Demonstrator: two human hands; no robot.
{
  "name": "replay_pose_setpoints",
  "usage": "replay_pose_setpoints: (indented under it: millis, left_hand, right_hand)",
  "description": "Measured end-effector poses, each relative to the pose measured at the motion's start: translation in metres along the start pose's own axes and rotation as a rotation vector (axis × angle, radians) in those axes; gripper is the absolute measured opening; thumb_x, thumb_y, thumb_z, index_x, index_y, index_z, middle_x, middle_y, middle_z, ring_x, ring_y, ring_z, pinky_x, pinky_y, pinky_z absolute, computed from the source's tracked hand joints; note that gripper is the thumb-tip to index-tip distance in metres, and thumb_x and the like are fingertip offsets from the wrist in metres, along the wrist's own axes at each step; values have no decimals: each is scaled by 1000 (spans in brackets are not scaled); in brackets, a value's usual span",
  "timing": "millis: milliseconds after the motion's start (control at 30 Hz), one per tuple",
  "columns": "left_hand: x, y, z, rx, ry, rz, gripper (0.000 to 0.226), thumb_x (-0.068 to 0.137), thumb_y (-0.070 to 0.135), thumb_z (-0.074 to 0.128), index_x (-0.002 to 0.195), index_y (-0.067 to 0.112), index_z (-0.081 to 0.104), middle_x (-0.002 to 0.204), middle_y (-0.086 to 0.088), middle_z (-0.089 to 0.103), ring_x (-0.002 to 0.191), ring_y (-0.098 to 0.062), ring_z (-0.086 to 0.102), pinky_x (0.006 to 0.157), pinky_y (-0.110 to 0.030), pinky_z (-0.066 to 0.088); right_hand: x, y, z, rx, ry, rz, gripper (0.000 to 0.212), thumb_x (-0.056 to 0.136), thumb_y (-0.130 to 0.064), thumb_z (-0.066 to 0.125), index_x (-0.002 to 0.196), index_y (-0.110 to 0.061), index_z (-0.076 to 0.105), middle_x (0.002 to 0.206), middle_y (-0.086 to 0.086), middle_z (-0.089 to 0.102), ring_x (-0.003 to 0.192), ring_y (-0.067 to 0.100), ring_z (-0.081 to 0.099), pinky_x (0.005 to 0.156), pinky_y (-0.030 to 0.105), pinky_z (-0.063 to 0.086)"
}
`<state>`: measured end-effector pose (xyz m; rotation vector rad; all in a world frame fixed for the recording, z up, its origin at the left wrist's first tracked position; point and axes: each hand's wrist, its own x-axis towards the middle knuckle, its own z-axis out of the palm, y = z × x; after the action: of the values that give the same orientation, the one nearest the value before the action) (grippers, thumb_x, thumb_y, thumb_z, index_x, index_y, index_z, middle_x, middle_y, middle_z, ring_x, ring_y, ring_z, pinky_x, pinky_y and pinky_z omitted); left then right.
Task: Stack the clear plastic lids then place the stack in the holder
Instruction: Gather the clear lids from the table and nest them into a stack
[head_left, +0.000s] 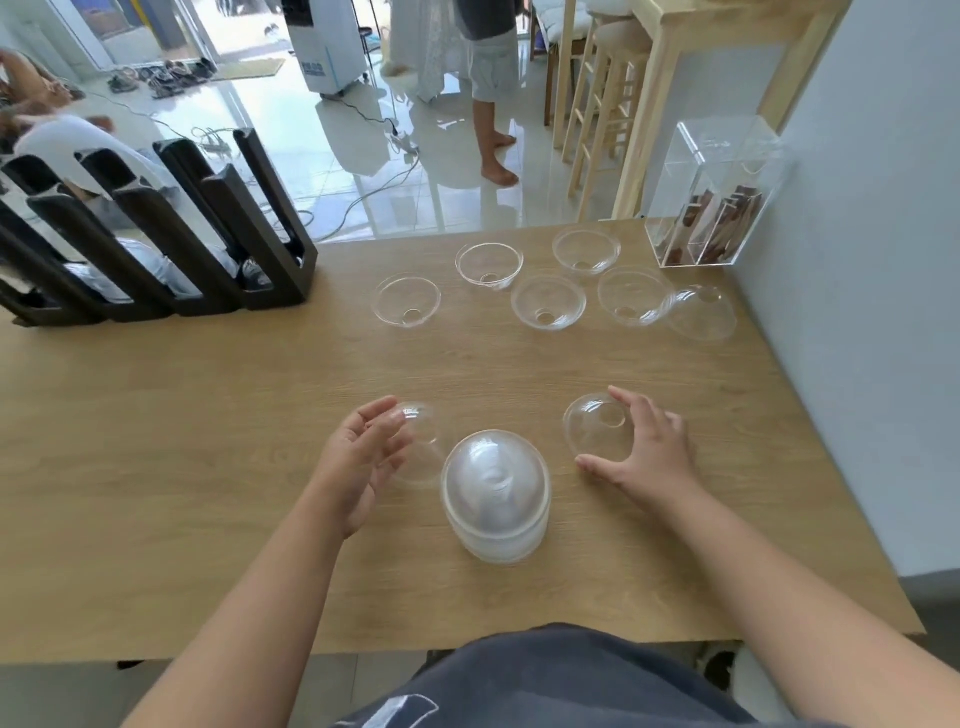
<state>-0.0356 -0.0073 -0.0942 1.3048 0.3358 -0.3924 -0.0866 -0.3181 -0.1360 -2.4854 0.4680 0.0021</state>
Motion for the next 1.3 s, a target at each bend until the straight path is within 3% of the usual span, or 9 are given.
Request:
replay_pose_setpoints:
  millis: [133,267,367,467,533,733,967,1133,1300]
  left_hand:
    - [-3,-14,-20,48,7,24,81,58,19,88,129,25,52,130,-2,61,100,-11,67,83,-29,52]
    - [-8,-24,-35,445,73,126,99,50,25,95,133,47,47,145,8,29,112,-12,58,83,-22,52]
    - [-11,-32,-36,600,137,233,100,58,15,94,139,41,43,145,6,22,104,-12,58,69,-14,53]
    - [-10,-35,-40,655,190,291,96,60,14,92,140,37,44,143,4,29,97,-13,59,67,-15,53]
    - [-9,-37,-44,670,201,311,94,60,15,92,139,37,46,142,3,34,96,-12,60,71,-18,53]
    - [-10,-37,-37,634,183,354,89,58,26,93,132,44,47,140,10,46,97,-8,61,72,-17,51]
    - [-44,-13,-19,426,191,470,87,50,45,92,126,47,49,137,20,50,116,-7,56,96,-41,52]
    - [-73,9,-2,510,116,618,89,55,50,87,133,38,45,139,17,49,125,-6,51,103,-36,44]
    - [-82,1,26,685,-71,685,83,59,49,86,130,45,43,136,14,47,127,-5,48,101,-25,40]
  right_hand:
    - [1,0,0,126,77,4,86,62,-52,81,136,-39,41,135,-8,52,125,25,35,102,39,32]
    - [-13,-24,-17,505,72,0,86,55,-59,80,131,-44,43,131,-9,53,127,19,39,106,40,37]
    - [-32,-62,-37,600,-28,-205,84,52,-63,76,128,-52,43,129,-19,51,123,14,44,102,34,38]
    - [-54,-99,-41,409,-177,-479,82,56,-63,76,129,-54,41,128,-33,45,122,8,38,101,27,33]
    - [-63,-108,-29,251,-242,-573,81,57,-65,73,130,-55,38,129,-34,43,120,6,32,104,33,31]
    - [-64,-100,-11,131,-295,-547,77,61,-64,69,129,-63,32,134,-32,35,119,1,22,105,31,18]
    - [-64,-98,-10,200,-314,-531,81,59,-66,71,128,-67,28,135,-35,34,123,3,25,110,42,26]
    - [-66,-95,-12,330,-359,-494,102,52,-64,79,136,-63,21,135,-44,24,132,6,22,112,43,23]
    - [-59,-70,-24,540,-269,-386,80,67,-57,58,141,-51,29,146,-19,36,135,15,31,110,48,28]
